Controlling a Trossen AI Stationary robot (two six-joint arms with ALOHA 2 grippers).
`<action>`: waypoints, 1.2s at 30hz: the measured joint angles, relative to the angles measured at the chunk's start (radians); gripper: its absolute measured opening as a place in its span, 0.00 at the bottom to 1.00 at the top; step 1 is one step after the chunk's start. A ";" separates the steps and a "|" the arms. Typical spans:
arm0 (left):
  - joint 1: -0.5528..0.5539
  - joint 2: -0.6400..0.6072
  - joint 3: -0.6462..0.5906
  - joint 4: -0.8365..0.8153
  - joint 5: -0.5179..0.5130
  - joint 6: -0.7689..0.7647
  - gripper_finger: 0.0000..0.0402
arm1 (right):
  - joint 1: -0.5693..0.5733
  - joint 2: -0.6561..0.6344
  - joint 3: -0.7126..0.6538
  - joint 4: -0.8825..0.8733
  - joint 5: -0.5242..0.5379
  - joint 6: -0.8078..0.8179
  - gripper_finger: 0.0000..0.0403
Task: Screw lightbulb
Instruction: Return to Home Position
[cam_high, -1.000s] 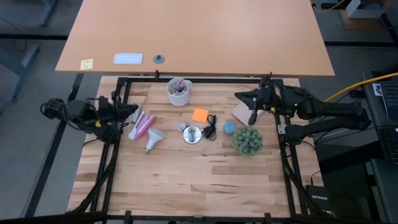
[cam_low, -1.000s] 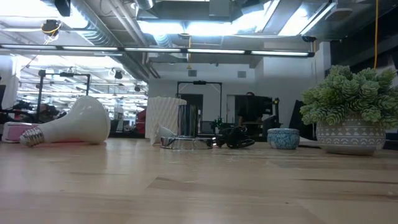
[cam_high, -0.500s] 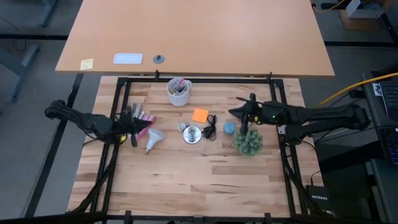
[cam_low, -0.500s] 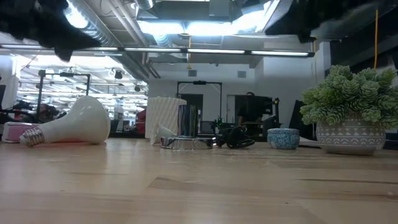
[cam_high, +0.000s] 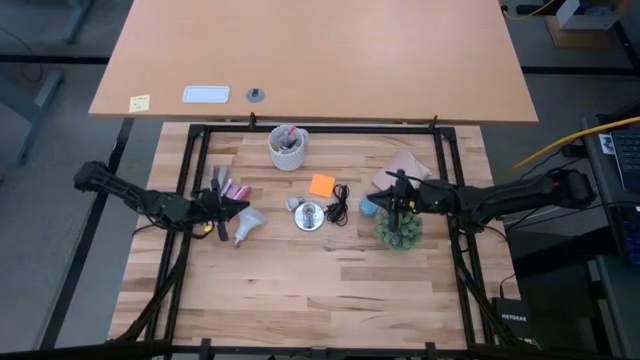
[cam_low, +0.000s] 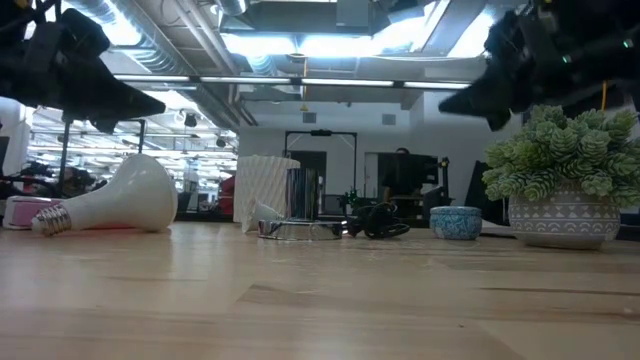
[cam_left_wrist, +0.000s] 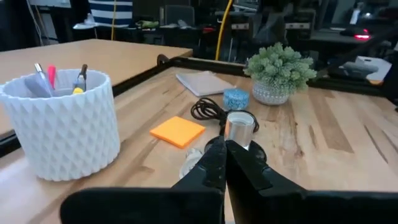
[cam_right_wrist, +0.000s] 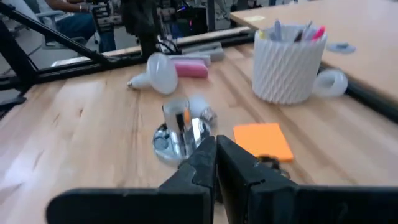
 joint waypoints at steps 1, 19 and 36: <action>0.000 0.000 0.000 0.002 0.001 0.004 0.00 | 0.000 0.001 -0.020 0.019 0.000 0.015 0.05; 0.000 0.000 0.000 -0.007 0.001 0.027 0.00 | 0.000 0.001 -0.200 0.242 0.001 -0.006 0.05; 0.000 0.000 0.000 -0.009 0.001 0.026 0.00 | 0.000 -0.009 -0.202 0.234 0.000 -0.009 0.05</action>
